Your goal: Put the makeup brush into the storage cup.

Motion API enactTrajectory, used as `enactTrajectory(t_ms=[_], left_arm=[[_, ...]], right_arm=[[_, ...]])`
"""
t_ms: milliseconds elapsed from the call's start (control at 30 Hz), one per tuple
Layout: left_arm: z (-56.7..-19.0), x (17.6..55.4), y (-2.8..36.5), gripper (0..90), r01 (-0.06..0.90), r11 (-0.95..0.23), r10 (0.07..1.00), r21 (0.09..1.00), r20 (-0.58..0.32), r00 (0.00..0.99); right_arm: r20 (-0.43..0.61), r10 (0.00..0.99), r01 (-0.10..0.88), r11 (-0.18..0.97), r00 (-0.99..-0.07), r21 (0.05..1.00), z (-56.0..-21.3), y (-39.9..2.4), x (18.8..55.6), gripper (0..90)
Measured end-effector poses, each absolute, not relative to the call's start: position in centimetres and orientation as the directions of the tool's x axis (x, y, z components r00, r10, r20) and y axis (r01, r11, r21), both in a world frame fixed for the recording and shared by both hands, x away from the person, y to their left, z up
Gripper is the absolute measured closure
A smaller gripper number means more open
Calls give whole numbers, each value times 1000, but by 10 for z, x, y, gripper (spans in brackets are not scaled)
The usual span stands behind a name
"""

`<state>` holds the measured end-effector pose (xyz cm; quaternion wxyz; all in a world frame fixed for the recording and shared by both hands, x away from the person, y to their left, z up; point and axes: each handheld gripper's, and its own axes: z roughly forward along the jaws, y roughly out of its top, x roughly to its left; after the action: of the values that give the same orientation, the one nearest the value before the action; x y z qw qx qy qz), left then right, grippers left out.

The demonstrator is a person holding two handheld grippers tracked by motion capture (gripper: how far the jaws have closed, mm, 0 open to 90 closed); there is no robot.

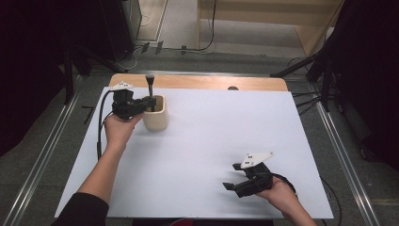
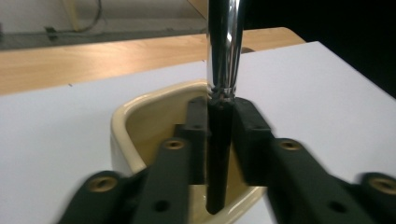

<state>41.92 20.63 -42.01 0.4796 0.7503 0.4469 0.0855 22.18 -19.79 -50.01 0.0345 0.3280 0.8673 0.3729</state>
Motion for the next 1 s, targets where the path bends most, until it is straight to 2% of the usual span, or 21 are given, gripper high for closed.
enactTrajectory(t_ms=[33, 67, 467, 600, 733, 1000], left_arm=[[-418, 419, 208, 530, 596, -140, 759, 791, -301, 578], [-417, 418, 209, 483, 594, -138, 756, 792, -304, 580], [-400, 405, 220, 395, 640, -174, 704, 748, -360, 612], [-397, 401, 222, 355, 669, -172, 669, 723, -413, 618], [-393, 393, 218, 339, 642, -222, 647, 734, -382, 660], [-392, 381, 210, 308, 628, -278, 603, 727, -377, 703]], right_arm=[[184, 595, 543, 507, -782, 669, -500, -198, 222, 223], [184, 597, 545, 507, -781, 668, -500, -198, 222, 223], [197, 600, 553, 496, -776, 669, -499, -199, 222, 223], [196, 601, 553, 496, -775, 669, -500, -199, 222, 223], [195, 601, 553, 496, -775, 670, -500, -200, 222, 223], [195, 601, 553, 497, -775, 668, -500, -200, 224, 223]])
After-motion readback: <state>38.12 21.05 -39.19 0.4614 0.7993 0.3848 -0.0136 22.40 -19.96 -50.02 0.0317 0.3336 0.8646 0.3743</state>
